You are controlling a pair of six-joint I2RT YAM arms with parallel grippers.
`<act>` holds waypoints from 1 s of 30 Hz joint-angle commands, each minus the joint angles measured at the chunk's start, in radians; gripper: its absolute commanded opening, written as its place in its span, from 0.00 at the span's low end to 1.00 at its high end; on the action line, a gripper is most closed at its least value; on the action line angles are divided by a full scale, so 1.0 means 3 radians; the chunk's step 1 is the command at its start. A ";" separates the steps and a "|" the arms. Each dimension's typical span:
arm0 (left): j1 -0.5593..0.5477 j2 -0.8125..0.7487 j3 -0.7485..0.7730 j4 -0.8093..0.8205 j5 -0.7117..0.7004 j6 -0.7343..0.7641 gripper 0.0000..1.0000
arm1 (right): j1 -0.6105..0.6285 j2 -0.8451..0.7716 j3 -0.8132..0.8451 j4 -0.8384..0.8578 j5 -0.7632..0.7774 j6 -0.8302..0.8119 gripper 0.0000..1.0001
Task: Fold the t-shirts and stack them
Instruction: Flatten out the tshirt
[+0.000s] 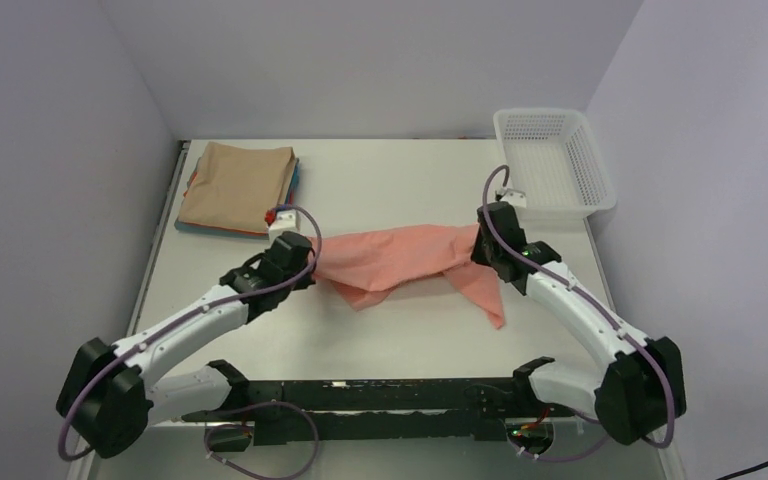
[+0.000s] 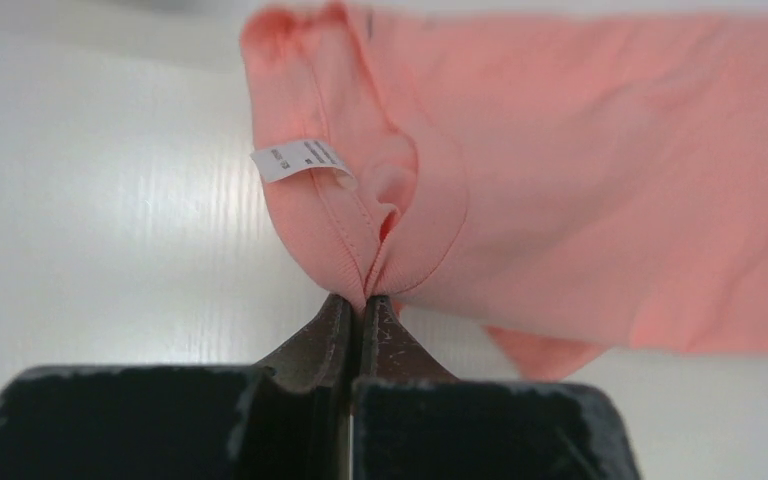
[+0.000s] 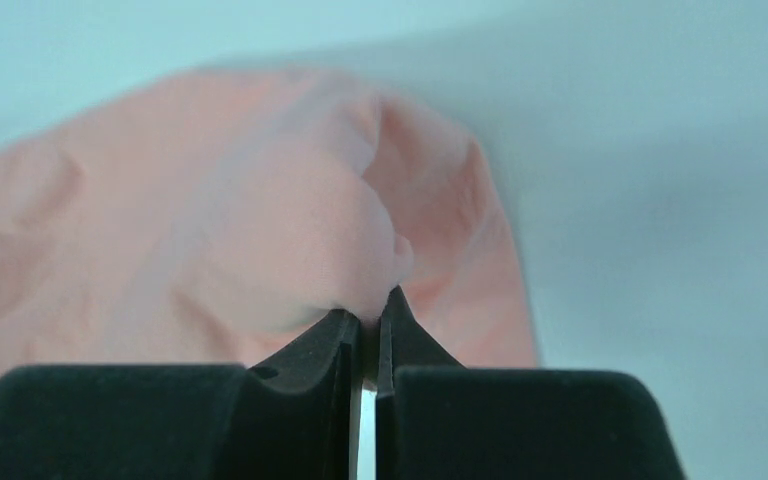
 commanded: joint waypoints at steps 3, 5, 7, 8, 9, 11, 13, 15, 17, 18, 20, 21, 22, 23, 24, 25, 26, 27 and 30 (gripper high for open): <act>0.0101 -0.0606 0.0928 -0.0247 -0.0526 0.0307 0.00 | -0.0007 -0.0581 0.0953 -0.0230 -0.0056 -0.0296 0.00; 0.0102 -0.0764 0.1147 -0.0277 -0.0610 0.0432 0.00 | -0.0008 -0.0731 0.1168 -0.0225 -0.0214 -0.0376 0.00; 0.0108 -0.0935 0.1321 -0.0214 -0.0669 0.0610 0.00 | -0.0008 -0.0860 0.1397 -0.0236 -0.0335 -0.0458 0.00; 0.0106 -0.1015 0.1412 -0.0210 -0.0696 0.0688 0.00 | -0.0008 -0.0903 0.1530 -0.0265 -0.0388 -0.0506 0.00; 0.0107 -0.1083 0.1524 -0.0219 -0.0716 0.0776 0.00 | -0.0007 -0.0927 0.1666 -0.0305 -0.0429 -0.0552 0.00; 0.0106 -0.1209 0.1750 -0.0261 -0.0756 0.0901 0.00 | -0.0009 -0.0965 0.1915 -0.0387 -0.0502 -0.0607 0.00; 0.0107 -0.1294 0.1946 -0.0276 -0.0744 0.1034 0.00 | -0.0008 -0.1015 0.2095 -0.0408 -0.0605 -0.0644 0.00; 0.0108 -0.1365 0.2113 -0.0240 -0.0696 0.1180 0.00 | -0.0008 -0.1057 0.2207 -0.0375 -0.0718 -0.0684 0.00; 0.0106 -0.1396 0.2255 -0.0207 -0.0658 0.1292 0.00 | -0.0007 -0.1080 0.2282 -0.0353 -0.0819 -0.0715 0.00; 0.0105 -0.1395 0.2315 -0.0195 -0.0655 0.1343 0.00 | -0.0006 -0.1069 0.2317 -0.0367 -0.0864 -0.0737 0.00; 0.0106 -0.1369 0.2393 -0.0174 -0.0704 0.1439 0.00 | -0.0008 -0.1023 0.2368 -0.0407 -0.0856 -0.0755 0.00; 0.0105 -0.1339 0.2425 -0.0173 -0.0754 0.1484 0.00 | -0.0008 -0.0983 0.2393 -0.0445 -0.0833 -0.0768 0.00; 0.0109 -0.1307 0.2445 -0.0182 -0.0804 0.1502 0.00 | -0.0007 -0.0953 0.2413 -0.0482 -0.0795 -0.0776 0.00; 0.0106 -0.1283 0.2445 -0.0200 -0.0844 0.1534 0.00 | -0.0008 -0.0929 0.2395 -0.0527 -0.0746 -0.0768 0.00; 0.0107 -0.1259 0.2420 -0.0216 -0.0913 0.1523 0.00 | -0.0008 -0.0916 0.2370 -0.0577 -0.0727 -0.0747 0.00; 0.0108 -0.1240 0.2365 -0.0259 -0.0984 0.1492 0.00 | -0.0008 -0.0901 0.2338 -0.0640 -0.0712 -0.0711 0.00; 0.0106 -0.1235 0.2332 -0.0340 -0.1044 0.1437 0.00 | -0.0006 -0.0884 0.2315 -0.0768 -0.0684 -0.0631 0.00; 0.0107 -0.1237 0.2296 -0.0477 -0.1104 0.1344 0.00 | -0.0007 -0.0875 0.2291 -0.0907 -0.0686 -0.0529 0.00; 0.0106 -0.1410 0.2099 -0.0808 -0.1337 0.1021 0.00 | -0.0007 -0.1046 0.2037 -0.1099 -0.0862 -0.0303 0.00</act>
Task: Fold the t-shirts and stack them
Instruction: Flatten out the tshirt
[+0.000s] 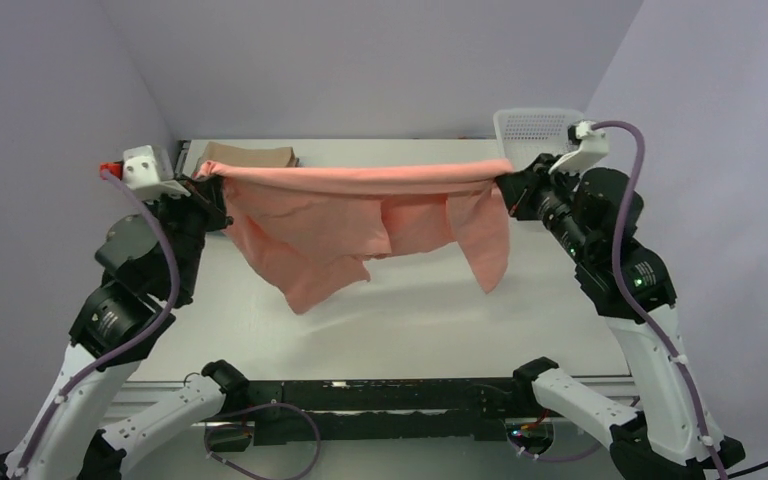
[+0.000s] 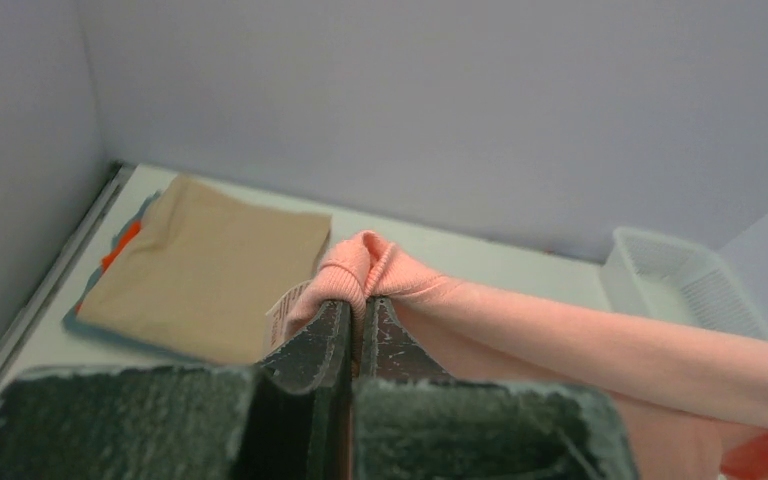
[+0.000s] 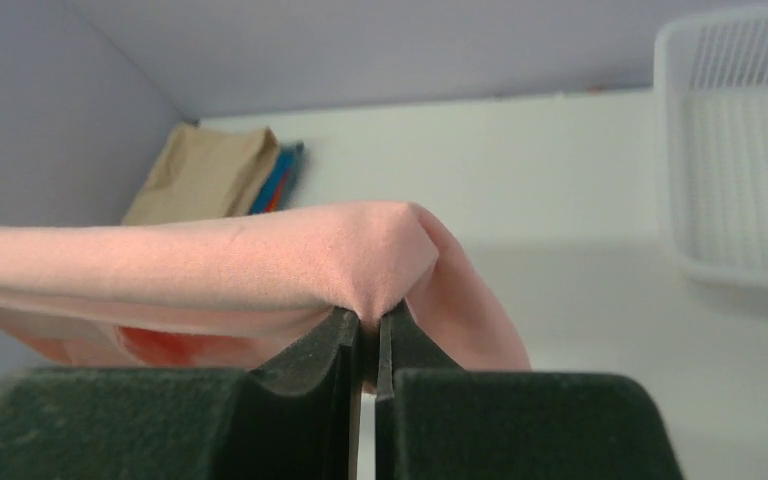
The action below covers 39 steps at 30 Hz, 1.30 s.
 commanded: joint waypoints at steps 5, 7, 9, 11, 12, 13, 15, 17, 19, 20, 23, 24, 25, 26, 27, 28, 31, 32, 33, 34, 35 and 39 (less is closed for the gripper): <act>0.0015 -0.0833 -0.0570 -0.0634 -0.0326 -0.0592 0.00 | -0.0018 -0.0759 -0.0598 -0.0411 -0.0532 0.0338 0.00; 0.0016 -0.1079 -0.0701 -0.0609 -0.0122 -0.0630 0.00 | -0.0015 -0.0910 -0.0649 -0.0433 -0.0865 0.0344 0.00; 0.0018 -0.1256 -0.0744 -0.0624 0.0141 -0.0643 0.00 | -0.0017 -0.1011 -0.0662 -0.0398 -0.1169 0.0346 0.00; 0.0015 -0.1372 -0.0764 -0.0547 0.0429 -0.0623 0.00 | -0.0011 -0.1059 -0.0594 -0.0403 -0.1364 0.0320 0.00; 0.0016 -0.1410 -0.0766 -0.0492 0.0540 -0.0600 0.00 | -0.0015 -0.1071 -0.0562 -0.0404 -0.1400 0.0323 0.00; 0.0017 -0.1415 -0.0755 -0.0456 0.0607 -0.0591 0.00 | -0.0013 -0.1076 -0.0532 -0.0405 -0.1391 0.0321 0.00; 0.0015 -0.1363 -0.0717 -0.0372 0.0683 -0.0543 0.00 | -0.0015 -0.1051 -0.0501 -0.0423 -0.1248 0.0323 0.00; 0.0016 -0.1188 -0.0665 -0.0300 0.0617 -0.0482 0.00 | -0.0015 -0.0974 -0.0519 -0.0430 -0.1005 0.0310 0.00; 0.0015 -0.0906 -0.0595 -0.0324 0.0346 -0.0457 0.00 | -0.0016 -0.0857 -0.0622 -0.0406 -0.0680 0.0332 0.00; 0.0019 -0.0735 -0.0576 -0.0341 0.0151 -0.0471 0.00 | -0.0015 -0.0784 -0.0692 -0.0379 -0.0497 0.0351 0.00; 0.0059 -0.0049 -0.0539 -0.0375 -0.0445 -0.0537 0.00 | -0.0018 -0.0436 -0.0980 -0.0239 0.0139 0.0463 0.00; 0.0170 0.0235 -0.0514 -0.0373 -0.0425 -0.0539 0.00 | -0.0022 -0.0272 -0.1081 -0.0165 0.0312 0.0492 0.00; 0.0386 0.0492 -0.0481 -0.0374 -0.0179 -0.0566 0.00 | -0.0035 -0.0100 -0.1165 -0.0082 0.0427 0.0509 0.01; 0.0620 0.0798 -0.0468 -0.0334 0.0172 -0.0611 0.00 | -0.0057 0.0115 -0.1234 0.0003 0.0487 0.0488 0.02; 0.0830 0.1092 -0.0492 -0.0208 0.0639 -0.0603 0.00 | -0.0091 0.0336 -0.1306 0.0150 0.0478 0.0434 0.03; 0.0954 0.1390 -0.0513 -0.0030 0.0813 -0.0574 0.06 | -0.0123 0.0560 -0.1382 0.0319 0.0446 0.0383 0.04; 0.1105 0.2403 -0.0251 0.0112 0.1192 -0.0561 0.67 | -0.0221 0.1354 -0.1441 0.0932 0.0343 0.0237 0.17; 0.1110 0.2647 -0.0118 0.0097 0.1296 -0.0556 0.78 | -0.0235 0.1585 -0.1399 0.1024 0.0424 0.0231 0.37; 0.1109 0.2848 0.0037 -0.0024 0.1369 -0.0565 0.96 | -0.0245 0.1779 -0.1306 0.1009 0.0493 0.0238 0.60; 0.1107 0.2972 0.0227 -0.0148 0.1417 -0.0582 0.99 | -0.0250 0.1948 -0.1178 0.0878 0.0605 0.0290 0.75; 0.1105 0.3028 0.0271 -0.0205 0.1455 -0.0594 0.99 | -0.0248 0.2066 -0.1014 0.0733 0.0737 0.0362 0.90; 0.1104 0.2757 -0.0071 -0.0078 0.1584 -0.0662 0.99 | -0.0250 0.2078 -0.1072 0.0647 0.0754 0.0433 1.00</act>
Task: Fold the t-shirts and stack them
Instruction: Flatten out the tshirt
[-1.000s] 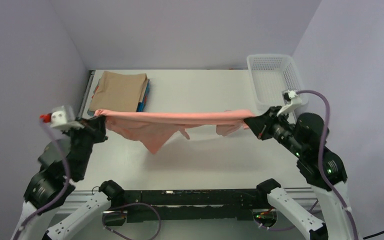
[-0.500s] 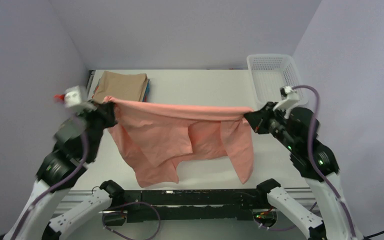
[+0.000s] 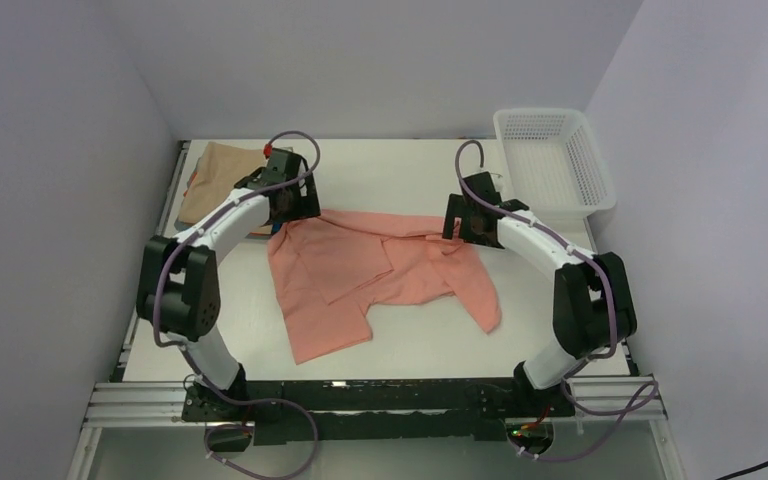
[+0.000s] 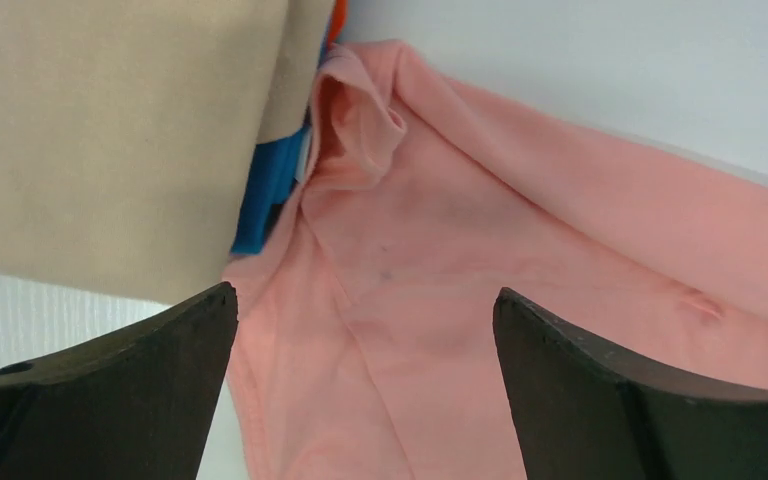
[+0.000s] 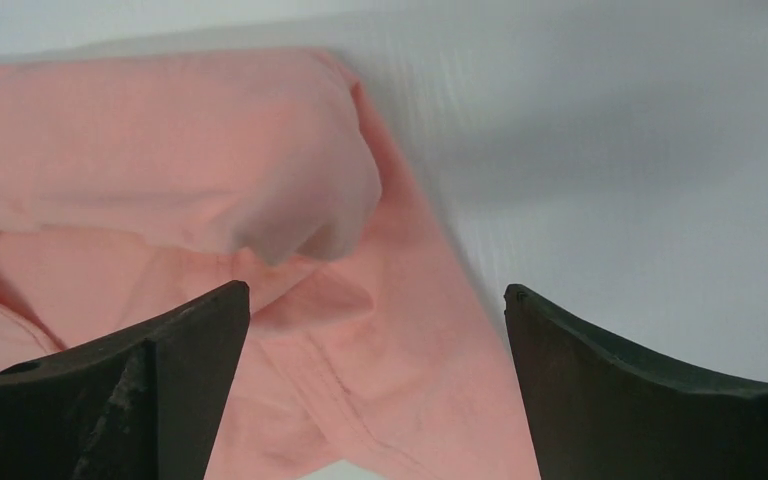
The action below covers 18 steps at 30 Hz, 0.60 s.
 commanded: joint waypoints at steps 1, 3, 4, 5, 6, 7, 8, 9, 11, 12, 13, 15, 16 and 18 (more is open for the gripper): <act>-0.0008 -0.0639 -0.0097 0.0101 0.0340 -0.0123 0.99 | -0.0008 -0.0261 0.0117 0.0085 0.0214 0.0127 1.00; -0.0022 -0.0811 -0.0302 0.0023 0.0487 -0.0248 0.99 | -0.0006 -0.0433 -0.0053 0.0098 0.0152 0.0209 1.00; -0.0046 -0.0899 -0.0444 0.0024 0.0544 -0.0293 0.99 | -0.0006 -0.0518 -0.0159 0.0127 0.0095 0.0234 1.00; -0.0094 -0.1006 -0.0600 0.0044 0.0585 -0.0335 0.99 | -0.0008 -0.0600 -0.0265 0.0168 -0.0001 0.0237 1.00; -0.0175 -0.1164 -0.0795 0.0097 0.0608 -0.0360 0.99 | -0.0005 -0.0694 -0.0373 0.0219 -0.0170 0.0225 1.00; -0.0269 -0.1268 -0.0975 0.0185 0.0629 -0.0385 0.99 | -0.0005 -0.0791 -0.0495 0.0315 -0.0331 0.0208 1.00; -0.0383 -0.1369 -0.1140 0.0272 0.0671 -0.0411 0.99 | -0.0005 -0.0879 -0.0611 0.0384 -0.0512 0.0180 1.00; -0.0526 -0.1452 -0.1296 0.0328 0.0740 -0.0426 0.99 | -0.0001 -0.0967 -0.0731 0.0434 -0.0654 0.0181 1.00; -0.0724 -0.1583 -0.1583 0.0467 0.0873 -0.0515 0.99 | 0.0019 -0.1114 -0.0954 0.0509 -0.0957 0.0194 1.00; -0.0808 -0.1625 -0.1718 0.0538 0.0945 -0.0563 0.99 | 0.0024 -0.1170 -0.1053 0.0521 -0.1065 0.0200 1.00; -0.0887 -0.1660 -0.1837 0.0600 0.0984 -0.0621 0.99 | 0.0042 -0.1225 -0.1134 0.0529 -0.1134 0.0219 1.00; -0.0988 -0.1671 -0.2079 0.0808 0.1122 -0.0673 1.00 | 0.0087 -0.1315 -0.1364 0.0609 -0.1220 0.0278 1.00; -0.1007 -0.1645 -0.2156 0.0895 0.1163 -0.0709 0.99 | 0.0102 -0.1334 -0.1446 0.0674 -0.1266 0.0315 1.00; -0.1012 -0.1528 -0.2221 0.1012 0.1159 -0.0753 0.99 | 0.0108 -0.1307 -0.1581 0.0807 -0.1291 0.0379 1.00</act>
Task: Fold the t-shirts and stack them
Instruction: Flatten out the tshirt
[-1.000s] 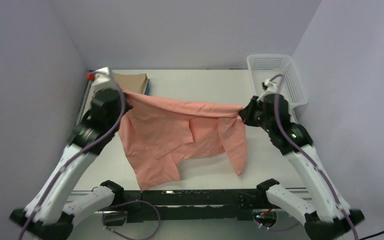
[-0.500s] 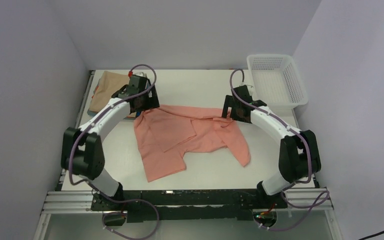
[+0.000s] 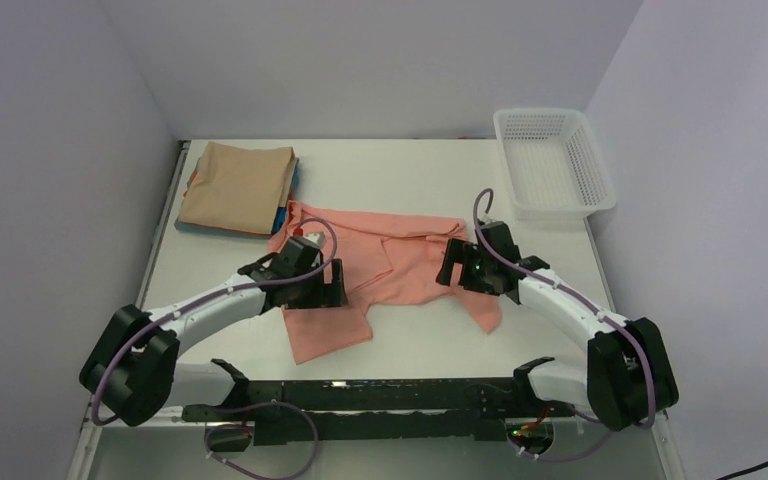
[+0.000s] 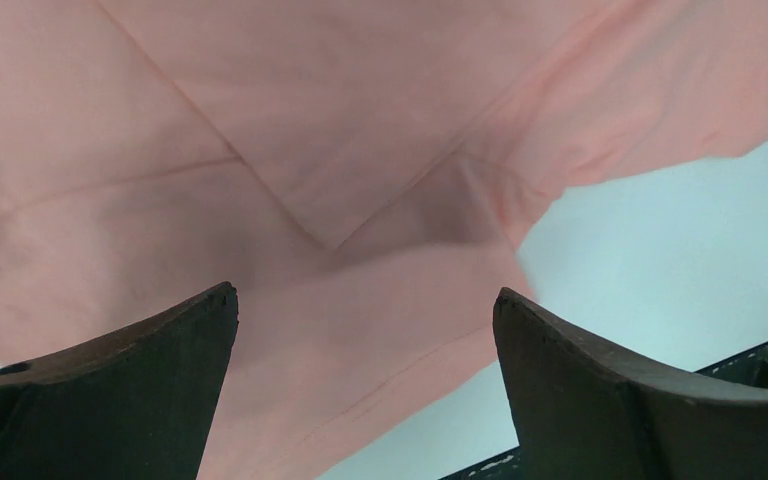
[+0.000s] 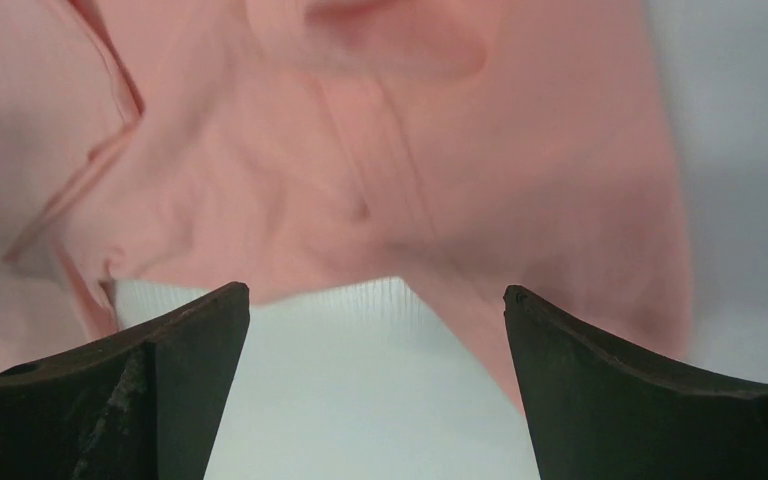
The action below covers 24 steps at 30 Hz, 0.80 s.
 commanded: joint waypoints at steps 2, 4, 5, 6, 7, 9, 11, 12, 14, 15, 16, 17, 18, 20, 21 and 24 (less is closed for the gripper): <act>-0.0021 0.0237 -0.0057 0.0448 0.0075 -0.0183 1.00 | 0.0036 0.0046 -0.0248 0.0430 -0.0274 0.0196 1.00; -0.0007 0.0460 0.0025 0.0480 -0.0027 -0.0148 1.00 | 0.0034 0.0212 -0.0257 0.0539 -0.0210 0.0218 1.00; 0.0013 0.0576 0.0064 0.0513 -0.0069 -0.0117 0.99 | 0.0036 0.0334 -0.0250 0.0591 -0.0190 0.0228 1.00; 0.0039 0.0683 0.0101 0.0567 -0.0111 -0.0093 0.99 | 0.0036 0.0438 -0.0225 0.0640 -0.0171 0.0243 1.00; 0.0086 0.0797 0.0147 0.0629 -0.0120 -0.0082 1.00 | 0.0036 0.0524 -0.0187 0.0673 -0.0120 0.0263 1.00; 0.0227 0.1069 0.0338 0.0611 0.0038 -0.0042 0.99 | 0.0032 0.0698 -0.0093 0.0721 0.0007 0.0299 1.00; 0.0331 0.1324 0.0475 0.0686 0.0125 -0.0007 1.00 | 0.0024 0.0825 -0.0021 0.0848 0.0130 0.0330 1.00; 0.0367 0.1434 0.0552 0.0708 0.0122 0.0017 0.99 | 0.0018 0.0893 0.0020 0.0907 0.0156 0.0332 1.00; 0.0467 0.1691 0.0786 0.0631 0.0074 0.0057 1.00 | -0.0010 0.1035 0.0149 0.0928 0.0237 0.0354 1.00; 0.0508 0.1767 0.0893 0.0582 0.0060 0.0086 1.00 | -0.0021 0.1105 0.0224 0.0930 0.0258 0.0338 1.00; 0.0544 0.1824 0.1022 0.0513 0.0062 0.0111 1.00 | -0.0031 0.1164 0.0304 0.0909 0.0299 0.0323 1.00; 0.0562 0.1846 0.1125 0.0447 0.0047 0.0149 1.00 | -0.0035 0.1200 0.0384 0.0884 0.0333 0.0303 1.00; 0.0565 0.1840 0.1207 0.0400 0.0006 0.0177 0.99 | -0.0037 0.1225 0.0461 0.0851 0.0372 0.0272 1.00; 0.0565 0.1749 0.1319 0.0309 -0.0017 0.0224 1.00 | -0.0040 0.1206 0.0610 0.0704 0.0430 0.0227 1.00; 0.0561 0.1662 0.1326 0.0285 -0.0003 0.0237 0.99 | -0.0036 0.1158 0.0667 0.0624 0.0441 0.0190 1.00; 0.0521 0.1253 0.1161 0.0233 0.0035 0.0228 0.99 | -0.0014 0.0902 0.0726 0.0362 0.0436 0.0053 1.00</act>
